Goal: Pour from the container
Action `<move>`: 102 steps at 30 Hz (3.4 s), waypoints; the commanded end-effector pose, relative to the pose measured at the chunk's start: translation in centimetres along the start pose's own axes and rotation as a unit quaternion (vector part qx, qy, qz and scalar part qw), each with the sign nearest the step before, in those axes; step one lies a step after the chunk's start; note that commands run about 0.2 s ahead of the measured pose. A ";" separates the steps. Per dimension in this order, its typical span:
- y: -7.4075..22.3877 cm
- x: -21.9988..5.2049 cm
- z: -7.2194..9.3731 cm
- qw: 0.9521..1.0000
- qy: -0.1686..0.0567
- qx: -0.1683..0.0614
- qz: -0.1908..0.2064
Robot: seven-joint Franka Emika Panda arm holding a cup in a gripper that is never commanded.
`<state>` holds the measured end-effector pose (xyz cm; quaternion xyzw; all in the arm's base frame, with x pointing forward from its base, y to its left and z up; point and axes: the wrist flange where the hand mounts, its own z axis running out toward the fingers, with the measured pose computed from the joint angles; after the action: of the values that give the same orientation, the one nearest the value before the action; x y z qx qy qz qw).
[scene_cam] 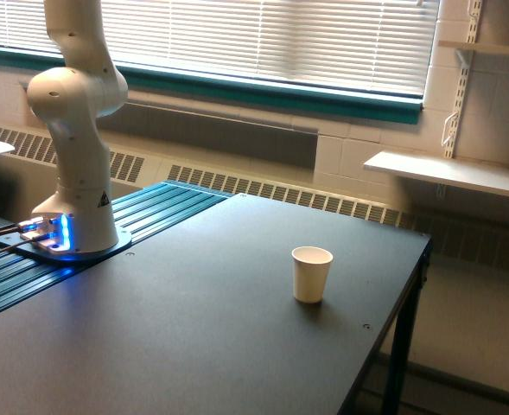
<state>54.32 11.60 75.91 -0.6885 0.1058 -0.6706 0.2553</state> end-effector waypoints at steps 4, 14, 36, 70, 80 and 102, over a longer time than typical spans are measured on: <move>0.0 -1.1 1.1 0.996 -0.065 -0.047 -0.042; 6.7 -3.2 1.0 0.974 -0.155 -0.145 -0.082; 21.9 -14.7 -6.7 0.863 -0.329 -0.382 -0.022; 28.4 -31.5 -10.6 0.741 -0.503 -0.440 0.063; 29.7 -34.5 -11.5 0.709 -0.532 -0.457 0.071; 29.2 -37.8 -11.1 0.644 -0.593 -0.476 0.082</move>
<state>45.76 1.87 28.16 -0.9517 0.3015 0.0343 -0.0475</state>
